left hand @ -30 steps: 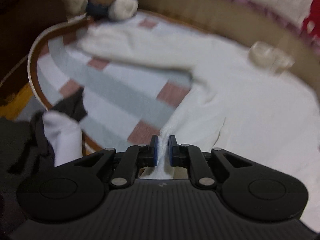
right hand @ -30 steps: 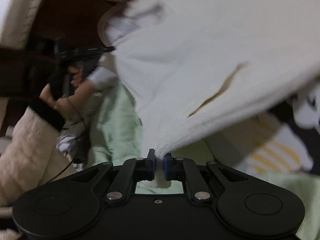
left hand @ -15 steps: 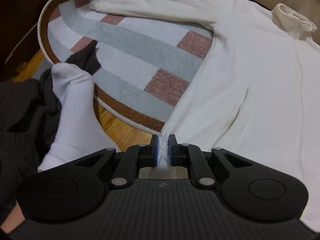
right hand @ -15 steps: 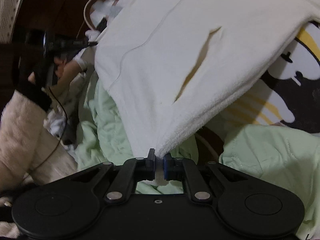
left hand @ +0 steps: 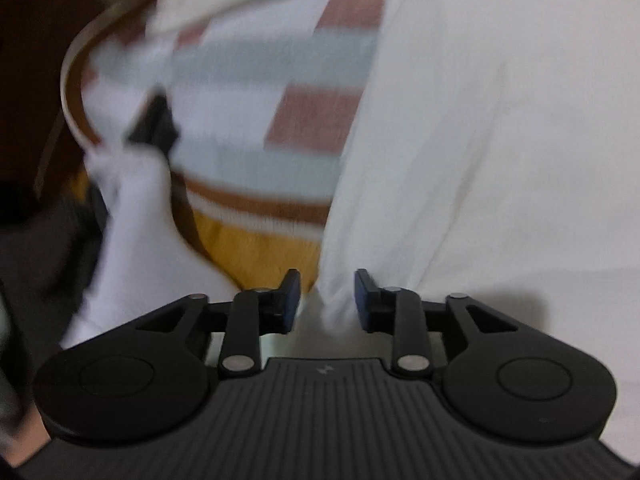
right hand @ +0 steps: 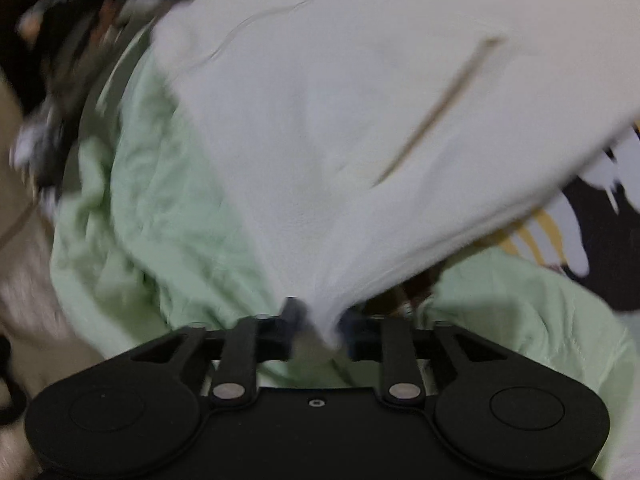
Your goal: Fold clothes
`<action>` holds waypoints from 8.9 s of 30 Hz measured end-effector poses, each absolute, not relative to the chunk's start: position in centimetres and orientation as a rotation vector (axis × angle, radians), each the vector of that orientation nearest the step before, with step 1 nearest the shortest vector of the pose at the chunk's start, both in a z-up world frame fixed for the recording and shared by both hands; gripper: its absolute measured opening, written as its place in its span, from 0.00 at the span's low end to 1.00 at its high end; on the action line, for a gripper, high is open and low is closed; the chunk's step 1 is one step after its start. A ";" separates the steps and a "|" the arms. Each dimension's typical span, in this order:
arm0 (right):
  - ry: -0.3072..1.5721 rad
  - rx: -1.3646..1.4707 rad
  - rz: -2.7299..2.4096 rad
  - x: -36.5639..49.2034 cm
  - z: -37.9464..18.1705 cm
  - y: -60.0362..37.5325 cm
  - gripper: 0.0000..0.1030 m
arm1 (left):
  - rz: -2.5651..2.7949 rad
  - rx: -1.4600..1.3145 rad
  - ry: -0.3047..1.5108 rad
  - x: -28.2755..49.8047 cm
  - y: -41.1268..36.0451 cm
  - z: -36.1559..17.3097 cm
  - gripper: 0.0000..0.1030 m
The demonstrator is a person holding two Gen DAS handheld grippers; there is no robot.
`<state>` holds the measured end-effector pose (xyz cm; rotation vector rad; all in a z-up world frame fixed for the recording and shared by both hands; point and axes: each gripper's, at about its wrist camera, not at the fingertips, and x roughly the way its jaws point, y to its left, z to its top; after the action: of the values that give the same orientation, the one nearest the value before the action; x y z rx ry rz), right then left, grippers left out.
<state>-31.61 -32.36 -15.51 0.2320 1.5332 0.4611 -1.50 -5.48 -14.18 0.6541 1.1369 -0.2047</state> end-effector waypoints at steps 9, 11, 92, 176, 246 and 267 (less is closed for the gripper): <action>1.182 0.094 0.344 -31.7 -9.0 -35.9 0.38 | -0.423 0.527 0.979 -4.2 -12.0 -3.5 0.44; 1.096 0.026 0.254 -31.9 -8.0 -36.8 0.38 | -0.456 0.476 0.971 -4.6 -13.2 -0.9 0.44; 0.933 -0.349 0.343 11.1 -15.2 -50.5 0.23 | -0.913 0.157 0.649 15.9 -37.5 -19.9 0.57; 0.733 0.290 -0.382 -6.1 -18.7 -61.9 0.08 | -0.956 -0.056 0.695 16.9 -48.4 -12.2 0.09; 0.913 0.335 0.152 1.1 -19.0 -49.2 0.47 | 0.191 0.025 0.532 24.8 -4.7 -11.7 0.06; 0.816 0.738 0.054 -5.8 -19.4 -52.6 0.48 | -0.959 0.351 0.434 0.9 -22.6 -7.7 0.07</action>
<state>-5.77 -52.63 -19.42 0.7382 0.8165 0.0543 0.92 -22.56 -7.69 0.3512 0.4344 -0.9587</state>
